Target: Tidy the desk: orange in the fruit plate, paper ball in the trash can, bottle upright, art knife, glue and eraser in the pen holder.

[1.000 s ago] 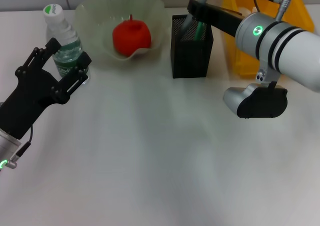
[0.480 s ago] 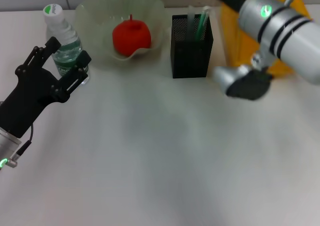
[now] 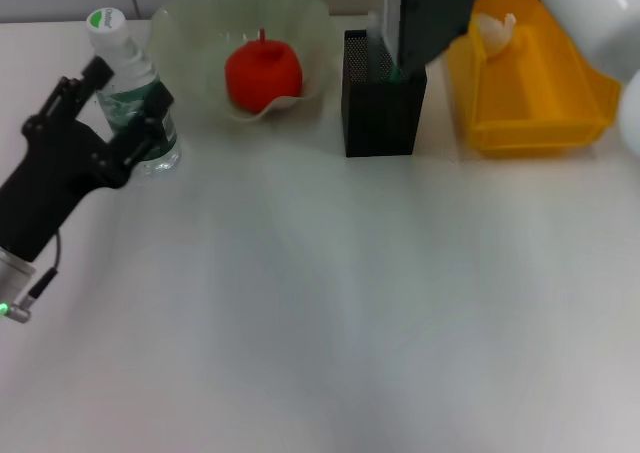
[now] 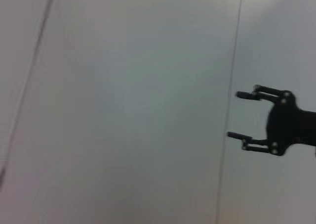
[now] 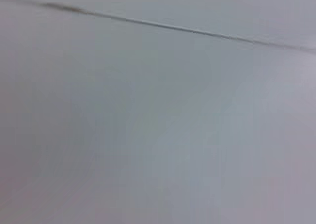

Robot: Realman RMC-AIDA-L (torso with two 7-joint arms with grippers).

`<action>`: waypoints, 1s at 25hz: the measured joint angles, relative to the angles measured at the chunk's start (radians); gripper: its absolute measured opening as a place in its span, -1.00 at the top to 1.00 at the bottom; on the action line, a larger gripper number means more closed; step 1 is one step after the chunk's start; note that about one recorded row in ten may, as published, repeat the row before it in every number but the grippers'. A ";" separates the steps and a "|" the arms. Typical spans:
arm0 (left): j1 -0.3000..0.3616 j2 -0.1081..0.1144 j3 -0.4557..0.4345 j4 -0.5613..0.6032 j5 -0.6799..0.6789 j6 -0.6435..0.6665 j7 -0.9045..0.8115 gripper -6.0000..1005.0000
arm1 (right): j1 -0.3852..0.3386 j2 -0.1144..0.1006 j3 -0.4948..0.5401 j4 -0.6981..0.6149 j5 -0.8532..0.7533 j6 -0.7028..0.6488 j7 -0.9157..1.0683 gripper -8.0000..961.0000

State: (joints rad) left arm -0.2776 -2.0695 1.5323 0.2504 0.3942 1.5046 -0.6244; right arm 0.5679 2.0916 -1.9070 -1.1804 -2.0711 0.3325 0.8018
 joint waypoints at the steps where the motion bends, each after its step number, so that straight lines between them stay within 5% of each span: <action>1: 0.000 0.001 -0.007 0.000 0.000 0.001 -0.003 -0.60 | 0.003 0.000 -0.004 0.003 0.006 0.013 0.045 -0.40; 6: 0.001 0.004 -0.017 0.001 0.000 0.001 -0.009 -0.60 | -0.041 0.000 -0.014 -0.060 0.056 0.038 0.385 -0.59; 8: 0.003 0.031 -0.019 0.006 0.010 0.033 -0.037 -0.60 | -0.064 -0.004 -0.014 -0.087 0.093 0.020 0.501 -0.59; 13: 0.002 0.042 -0.013 0.005 0.013 0.049 -0.046 -0.60 | -0.109 -0.009 0.003 -0.116 0.115 -0.123 0.931 -0.59; 14: 0.004 0.068 -0.010 0.008 0.096 0.086 -0.060 -0.60 | -0.111 -0.011 0.023 -0.116 0.112 -0.195 1.098 -0.59; 17: 0.000 0.083 -0.015 0.008 0.168 0.092 -0.070 -0.60 | -0.091 -0.014 0.066 -0.101 0.110 -0.313 1.312 -0.59; 25: -0.004 0.103 -0.018 0.014 0.223 0.081 -0.086 -0.60 | -0.033 -0.012 0.150 -0.102 0.135 -0.564 1.514 -0.59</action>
State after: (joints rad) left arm -0.2814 -1.9666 1.5147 0.2649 0.6169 1.5853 -0.7107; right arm 0.5353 2.0797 -1.7569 -1.2821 -1.9366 -0.2315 2.3163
